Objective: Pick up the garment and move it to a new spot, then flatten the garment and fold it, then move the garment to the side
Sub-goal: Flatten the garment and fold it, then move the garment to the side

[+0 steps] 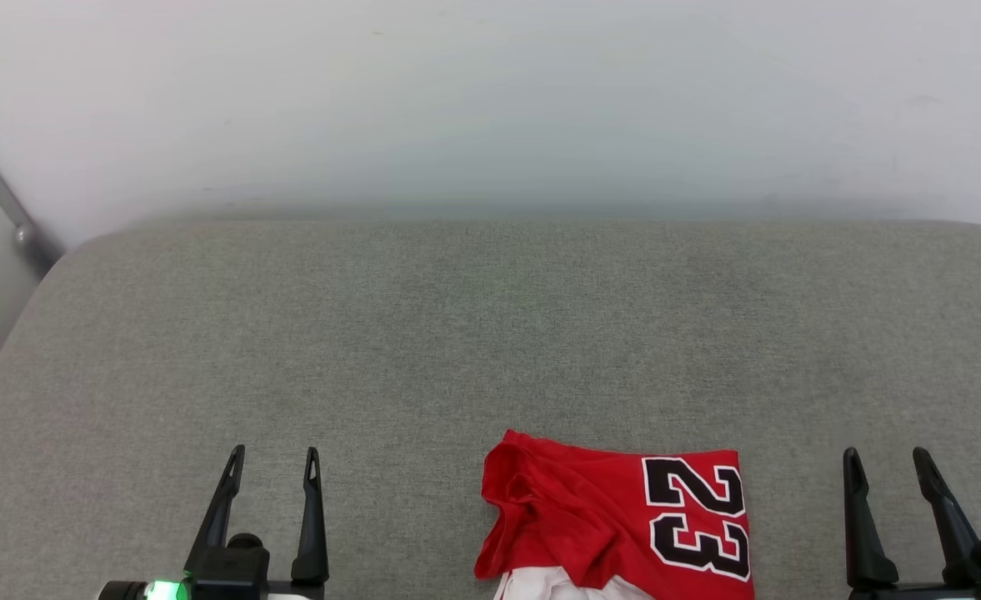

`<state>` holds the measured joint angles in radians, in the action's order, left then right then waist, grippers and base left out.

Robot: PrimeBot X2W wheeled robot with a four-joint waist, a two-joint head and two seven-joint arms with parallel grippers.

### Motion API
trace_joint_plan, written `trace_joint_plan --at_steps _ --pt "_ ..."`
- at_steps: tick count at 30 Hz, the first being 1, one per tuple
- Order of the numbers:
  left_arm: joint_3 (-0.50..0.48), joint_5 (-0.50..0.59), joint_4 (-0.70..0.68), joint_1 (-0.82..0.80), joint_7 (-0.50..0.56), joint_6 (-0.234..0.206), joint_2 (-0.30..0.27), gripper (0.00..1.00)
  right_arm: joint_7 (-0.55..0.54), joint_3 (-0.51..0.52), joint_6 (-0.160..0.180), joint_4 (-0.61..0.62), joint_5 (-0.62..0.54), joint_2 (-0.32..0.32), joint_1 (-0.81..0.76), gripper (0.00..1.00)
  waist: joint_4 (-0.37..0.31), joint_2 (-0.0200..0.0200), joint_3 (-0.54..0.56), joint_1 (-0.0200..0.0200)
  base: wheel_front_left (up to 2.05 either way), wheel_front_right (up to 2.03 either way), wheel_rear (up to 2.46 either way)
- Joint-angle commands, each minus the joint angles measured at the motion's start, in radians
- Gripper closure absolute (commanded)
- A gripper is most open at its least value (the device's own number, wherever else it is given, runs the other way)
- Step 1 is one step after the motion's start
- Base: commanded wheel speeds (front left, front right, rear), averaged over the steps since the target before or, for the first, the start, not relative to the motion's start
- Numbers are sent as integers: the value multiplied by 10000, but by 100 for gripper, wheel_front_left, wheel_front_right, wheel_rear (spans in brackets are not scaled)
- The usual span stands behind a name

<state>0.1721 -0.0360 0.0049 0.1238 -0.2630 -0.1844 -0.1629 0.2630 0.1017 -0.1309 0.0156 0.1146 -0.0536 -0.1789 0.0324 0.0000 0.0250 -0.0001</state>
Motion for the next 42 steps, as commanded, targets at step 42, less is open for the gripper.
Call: trace_joint_plan --at_steps 42 --pt "-147 254 -208 -618 -21 437 321 0 -10725 -3517 4 -207 7837 -5462 3373 0 467 0 -1665 1 0 0 0"
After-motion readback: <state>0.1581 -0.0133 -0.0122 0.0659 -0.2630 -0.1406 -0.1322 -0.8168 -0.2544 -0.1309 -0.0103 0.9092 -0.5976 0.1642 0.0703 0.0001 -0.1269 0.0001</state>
